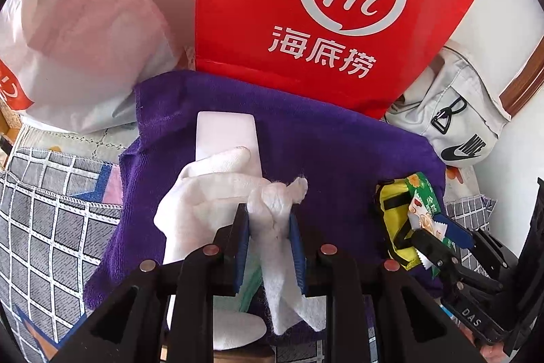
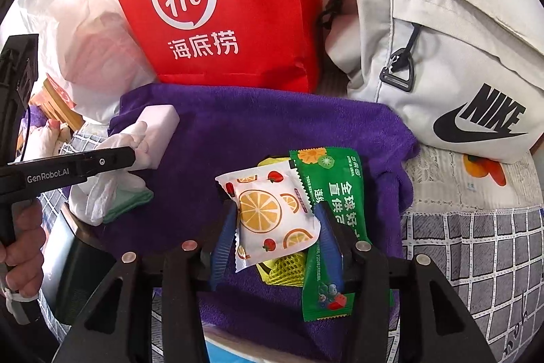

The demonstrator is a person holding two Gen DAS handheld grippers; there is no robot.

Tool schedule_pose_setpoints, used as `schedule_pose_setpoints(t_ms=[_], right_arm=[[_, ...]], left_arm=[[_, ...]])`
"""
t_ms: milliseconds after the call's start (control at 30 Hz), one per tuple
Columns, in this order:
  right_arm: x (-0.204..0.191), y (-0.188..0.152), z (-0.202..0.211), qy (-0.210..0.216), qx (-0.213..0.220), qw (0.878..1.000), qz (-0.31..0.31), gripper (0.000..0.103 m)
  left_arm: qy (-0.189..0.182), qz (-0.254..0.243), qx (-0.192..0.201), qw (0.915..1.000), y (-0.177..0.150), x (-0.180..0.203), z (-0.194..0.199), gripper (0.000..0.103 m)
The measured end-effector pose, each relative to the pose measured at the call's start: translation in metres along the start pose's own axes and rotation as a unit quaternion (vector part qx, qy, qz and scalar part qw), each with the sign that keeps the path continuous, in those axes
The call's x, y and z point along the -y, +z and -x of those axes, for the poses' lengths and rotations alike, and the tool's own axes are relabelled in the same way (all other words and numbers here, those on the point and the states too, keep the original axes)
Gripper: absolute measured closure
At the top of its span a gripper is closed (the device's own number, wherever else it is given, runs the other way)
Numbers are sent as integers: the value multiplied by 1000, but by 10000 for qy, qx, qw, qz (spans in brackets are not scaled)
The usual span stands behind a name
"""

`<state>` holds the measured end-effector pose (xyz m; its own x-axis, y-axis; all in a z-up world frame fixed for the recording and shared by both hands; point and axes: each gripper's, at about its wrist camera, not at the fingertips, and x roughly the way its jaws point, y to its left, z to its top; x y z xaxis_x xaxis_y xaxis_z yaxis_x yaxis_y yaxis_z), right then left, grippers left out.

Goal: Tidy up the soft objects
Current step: 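Lower the packet and tissue onto the purple towel and open both grippers, then grasp the green tissue pack with the right gripper while the left gripper approaches the black watch strap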

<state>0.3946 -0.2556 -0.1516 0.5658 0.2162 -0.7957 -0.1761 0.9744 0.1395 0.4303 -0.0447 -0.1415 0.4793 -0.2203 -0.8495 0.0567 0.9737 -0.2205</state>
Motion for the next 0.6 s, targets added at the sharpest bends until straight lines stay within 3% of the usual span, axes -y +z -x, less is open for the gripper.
schedule_pose_setpoints(t_ms=[200,300,500,600], right_arm=[[-6,1,2,7,80,9999,135,36],[-9,2,4,-11,132,9998,180,36],[-14,6,15,-150,230,9993,237,36],[-16,8,31,-188,479,9984,244,36]], left_arm=[[-69,72,-23,9999,2,-4,-2,71],[-69,54,-5,10000,2,-2,0,58],[-4,-46,59,10000,1,6,8,57],[59,-70,105,9999,0,8,20,57]])
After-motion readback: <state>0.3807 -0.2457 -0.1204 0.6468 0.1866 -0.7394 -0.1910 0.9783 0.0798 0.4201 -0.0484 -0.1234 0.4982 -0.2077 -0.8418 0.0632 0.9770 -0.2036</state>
